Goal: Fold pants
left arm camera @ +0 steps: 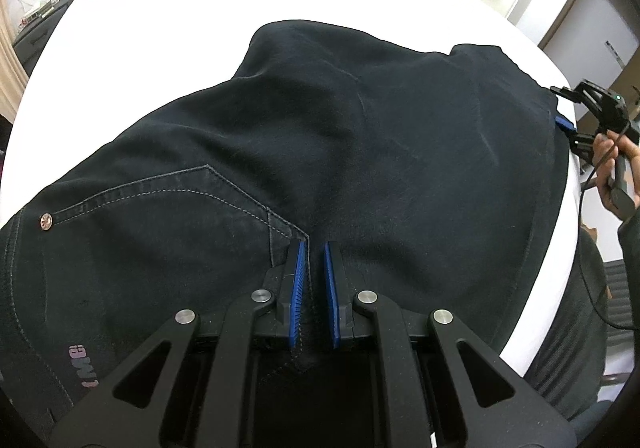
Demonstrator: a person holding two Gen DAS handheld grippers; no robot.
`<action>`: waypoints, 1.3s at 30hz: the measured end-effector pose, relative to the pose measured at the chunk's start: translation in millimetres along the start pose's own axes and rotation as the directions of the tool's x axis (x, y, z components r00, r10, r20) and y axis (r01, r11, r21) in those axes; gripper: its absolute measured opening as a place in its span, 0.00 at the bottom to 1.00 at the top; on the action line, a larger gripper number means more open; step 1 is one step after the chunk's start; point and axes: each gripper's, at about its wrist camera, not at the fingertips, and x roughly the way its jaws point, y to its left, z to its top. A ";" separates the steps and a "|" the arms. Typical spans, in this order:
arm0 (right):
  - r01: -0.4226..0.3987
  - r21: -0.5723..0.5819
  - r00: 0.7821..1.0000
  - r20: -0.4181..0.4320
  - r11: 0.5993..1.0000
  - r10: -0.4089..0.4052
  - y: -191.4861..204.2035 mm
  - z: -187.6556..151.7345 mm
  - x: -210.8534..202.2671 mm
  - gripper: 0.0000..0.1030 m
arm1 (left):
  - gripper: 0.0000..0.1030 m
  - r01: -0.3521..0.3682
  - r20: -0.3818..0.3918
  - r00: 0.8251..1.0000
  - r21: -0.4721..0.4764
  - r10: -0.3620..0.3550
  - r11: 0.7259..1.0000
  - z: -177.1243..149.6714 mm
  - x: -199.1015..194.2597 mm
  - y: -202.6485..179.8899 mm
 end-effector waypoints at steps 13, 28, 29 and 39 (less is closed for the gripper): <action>-0.037 0.121 0.995 0.099 0.992 0.025 -21.3 3.8 -38.3 0.04 | 0.10 -0.006 -0.003 1.000 -0.014 0.006 1.000 1.4 3.1 -0.5; 0.028 0.129 0.985 0.167 0.991 -0.050 -48.7 6.3 -59.3 0.01 | 0.10 0.007 0.026 1.000 -0.011 -0.007 1.000 -7.4 -6.0 1.9; 0.038 0.121 0.985 0.165 0.992 -0.058 -48.4 6.6 -58.9 0.01 | 0.10 0.010 0.028 1.000 -0.013 -0.009 1.000 -8.8 -5.9 2.2; 0.080 0.142 0.979 0.177 0.987 -0.105 -49.6 8.1 -68.3 0.01 | 0.10 0.039 0.046 0.998 -0.028 -0.038 0.999 -10.9 -9.0 9.0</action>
